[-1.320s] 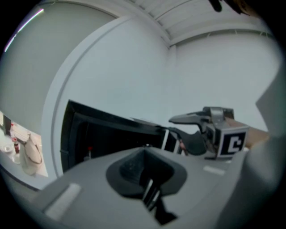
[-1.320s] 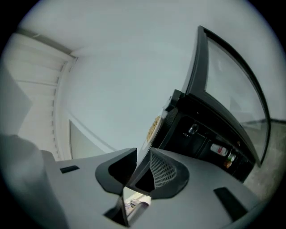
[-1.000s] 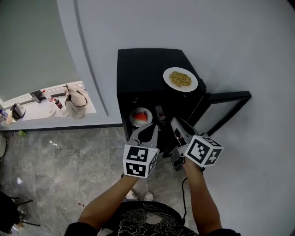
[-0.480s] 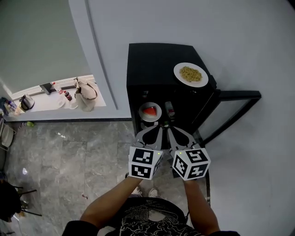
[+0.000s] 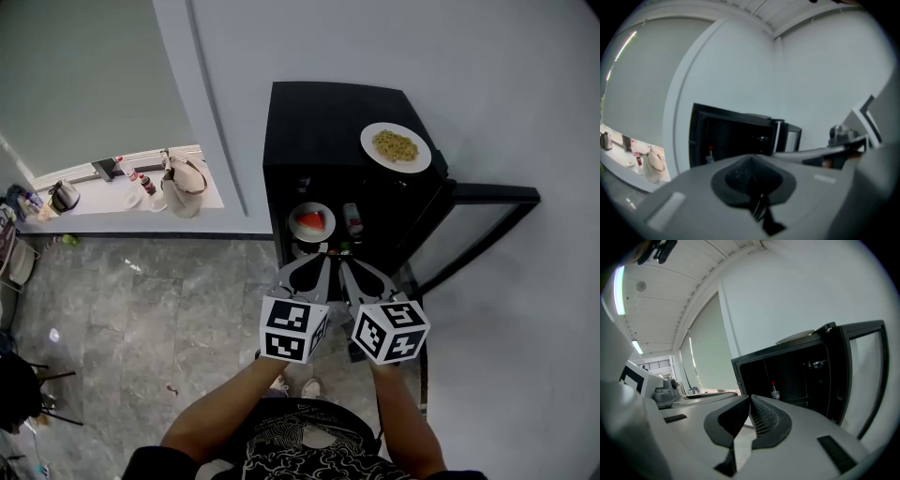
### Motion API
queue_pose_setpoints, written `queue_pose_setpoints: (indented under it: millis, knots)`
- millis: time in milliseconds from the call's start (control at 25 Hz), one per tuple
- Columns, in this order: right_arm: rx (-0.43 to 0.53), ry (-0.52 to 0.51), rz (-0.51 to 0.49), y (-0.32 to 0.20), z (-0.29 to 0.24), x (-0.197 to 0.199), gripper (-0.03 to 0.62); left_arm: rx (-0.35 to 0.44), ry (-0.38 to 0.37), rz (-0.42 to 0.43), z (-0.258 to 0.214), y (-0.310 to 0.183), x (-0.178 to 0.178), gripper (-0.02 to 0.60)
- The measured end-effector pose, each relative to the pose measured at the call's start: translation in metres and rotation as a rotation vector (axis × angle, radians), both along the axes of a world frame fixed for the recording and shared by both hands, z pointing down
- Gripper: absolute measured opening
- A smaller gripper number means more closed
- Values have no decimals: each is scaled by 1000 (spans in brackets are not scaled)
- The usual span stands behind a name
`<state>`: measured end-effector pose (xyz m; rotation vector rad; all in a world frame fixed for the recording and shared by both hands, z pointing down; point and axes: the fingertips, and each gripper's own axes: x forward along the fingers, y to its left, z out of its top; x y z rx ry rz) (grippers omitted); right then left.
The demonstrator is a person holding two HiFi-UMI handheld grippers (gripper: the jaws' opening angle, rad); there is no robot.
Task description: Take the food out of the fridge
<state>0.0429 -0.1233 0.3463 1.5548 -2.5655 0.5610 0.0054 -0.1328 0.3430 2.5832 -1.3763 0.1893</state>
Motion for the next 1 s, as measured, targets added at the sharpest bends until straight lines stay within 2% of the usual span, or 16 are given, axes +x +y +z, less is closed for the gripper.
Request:
queue_pose_setpoints:
  millis: [480, 1000]
  knots:
    - [-167, -356, 12, -10, 72, 4, 11, -9, -43, -41, 44, 4, -5, 2]
    - [-293, -644, 130, -86, 162, -8, 15, -33, -41, -21, 83, -43, -29, 2]
